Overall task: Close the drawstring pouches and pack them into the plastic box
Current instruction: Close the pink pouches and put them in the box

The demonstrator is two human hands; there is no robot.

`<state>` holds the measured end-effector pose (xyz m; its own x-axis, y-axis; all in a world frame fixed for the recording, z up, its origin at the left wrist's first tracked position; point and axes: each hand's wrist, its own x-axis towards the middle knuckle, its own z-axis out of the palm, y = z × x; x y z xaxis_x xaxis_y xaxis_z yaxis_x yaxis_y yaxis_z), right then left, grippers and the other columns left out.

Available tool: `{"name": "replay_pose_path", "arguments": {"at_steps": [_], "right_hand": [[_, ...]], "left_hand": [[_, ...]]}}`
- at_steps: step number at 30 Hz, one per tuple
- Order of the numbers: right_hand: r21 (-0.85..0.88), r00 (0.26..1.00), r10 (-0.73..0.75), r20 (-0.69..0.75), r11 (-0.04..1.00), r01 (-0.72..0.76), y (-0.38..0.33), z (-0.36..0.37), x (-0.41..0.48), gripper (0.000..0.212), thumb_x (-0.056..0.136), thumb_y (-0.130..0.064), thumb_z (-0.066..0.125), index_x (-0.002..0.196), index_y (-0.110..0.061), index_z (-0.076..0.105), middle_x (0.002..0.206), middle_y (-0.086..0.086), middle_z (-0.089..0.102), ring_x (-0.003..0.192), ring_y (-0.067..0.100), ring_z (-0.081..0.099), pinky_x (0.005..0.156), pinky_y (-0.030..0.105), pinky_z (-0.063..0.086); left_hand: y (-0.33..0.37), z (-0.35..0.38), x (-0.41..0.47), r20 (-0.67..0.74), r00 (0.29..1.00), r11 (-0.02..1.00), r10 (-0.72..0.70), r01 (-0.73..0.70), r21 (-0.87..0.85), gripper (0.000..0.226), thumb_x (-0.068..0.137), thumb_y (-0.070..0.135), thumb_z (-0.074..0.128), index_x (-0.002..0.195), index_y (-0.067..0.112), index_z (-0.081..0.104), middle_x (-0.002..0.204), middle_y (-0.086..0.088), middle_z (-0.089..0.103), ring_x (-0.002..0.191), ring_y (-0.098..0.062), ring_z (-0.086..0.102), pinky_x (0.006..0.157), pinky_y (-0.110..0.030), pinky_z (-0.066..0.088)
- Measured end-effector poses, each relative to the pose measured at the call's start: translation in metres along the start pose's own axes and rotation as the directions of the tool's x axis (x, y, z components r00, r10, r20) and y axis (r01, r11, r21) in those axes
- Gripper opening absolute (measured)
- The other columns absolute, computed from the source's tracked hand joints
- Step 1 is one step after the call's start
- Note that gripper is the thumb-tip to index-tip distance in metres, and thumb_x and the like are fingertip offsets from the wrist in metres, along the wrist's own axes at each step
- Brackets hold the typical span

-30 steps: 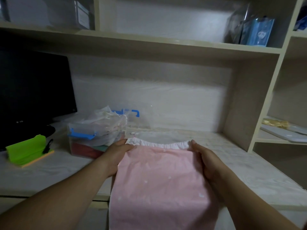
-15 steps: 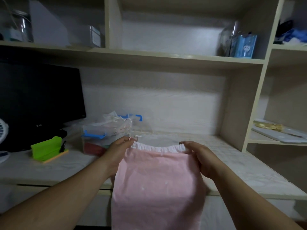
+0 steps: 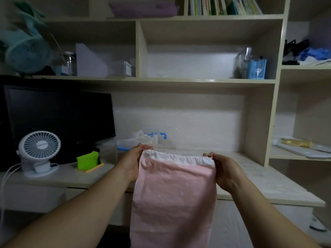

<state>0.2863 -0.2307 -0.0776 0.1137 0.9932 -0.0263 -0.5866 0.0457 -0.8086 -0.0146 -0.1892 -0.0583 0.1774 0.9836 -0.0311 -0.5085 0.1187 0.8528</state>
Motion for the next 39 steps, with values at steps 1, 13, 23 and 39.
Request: {"name": "replay_pose_path", "arguments": {"at_steps": [1,13,23,39], "right_hand": [[0.009,1.000,0.005,-0.011,1.000,-0.005,0.001,0.001,0.001,0.021,0.098,-0.009,0.051,0.078,-0.012,0.058,0.089,0.006,0.072,0.088,0.022,0.065,0.089,0.034,0.049],[0.125,0.969,-0.015,-0.246,0.991,0.048,0.012,-0.002,0.005,0.024,0.081,-0.001,0.027,0.066,-0.020,0.027,0.052,-0.001,0.027,0.040,0.012,0.022,0.038,0.020,0.020],[-0.227,0.953,-0.206,-0.222,0.962,0.155,-0.009,-0.003,0.014,0.025,0.090,-0.003,0.039,0.069,-0.015,0.043,0.063,0.003,0.037,0.047,0.014,0.038,0.039,0.020,0.028],[-0.633,0.940,-0.257,0.226,0.695,0.342,-0.021,0.114,-0.002,0.023,0.100,-0.029,0.061,0.111,-0.014,0.074,0.105,0.007,0.075,0.101,0.022,0.070,0.087,0.037,0.051]], "left_hand": [[0.002,-0.003,0.000,-0.030,0.999,1.000,0.020,-0.020,-0.008,0.037,0.107,0.030,0.052,0.079,0.012,0.069,0.089,-0.005,0.077,0.086,-0.026,0.067,0.082,-0.037,0.052],[-0.022,-0.053,0.007,-0.222,0.972,0.996,0.080,-0.088,-0.028,0.036,0.094,0.008,0.044,0.062,0.021,0.033,0.050,0.004,0.024,0.036,-0.010,0.019,0.038,-0.015,0.024],[0.003,-0.050,0.010,-0.150,0.953,0.857,0.262,-0.159,0.490,0.028,0.096,0.012,0.044,0.070,0.020,0.042,0.060,-0.003,0.036,0.037,-0.009,0.022,0.040,-0.016,0.012],[0.021,0.093,-0.008,0.304,0.947,0.906,0.107,-0.218,0.362,0.029,0.106,0.027,0.048,0.083,0.017,0.063,0.084,-0.005,0.068,0.051,-0.013,0.047,0.049,-0.022,0.036]]}}
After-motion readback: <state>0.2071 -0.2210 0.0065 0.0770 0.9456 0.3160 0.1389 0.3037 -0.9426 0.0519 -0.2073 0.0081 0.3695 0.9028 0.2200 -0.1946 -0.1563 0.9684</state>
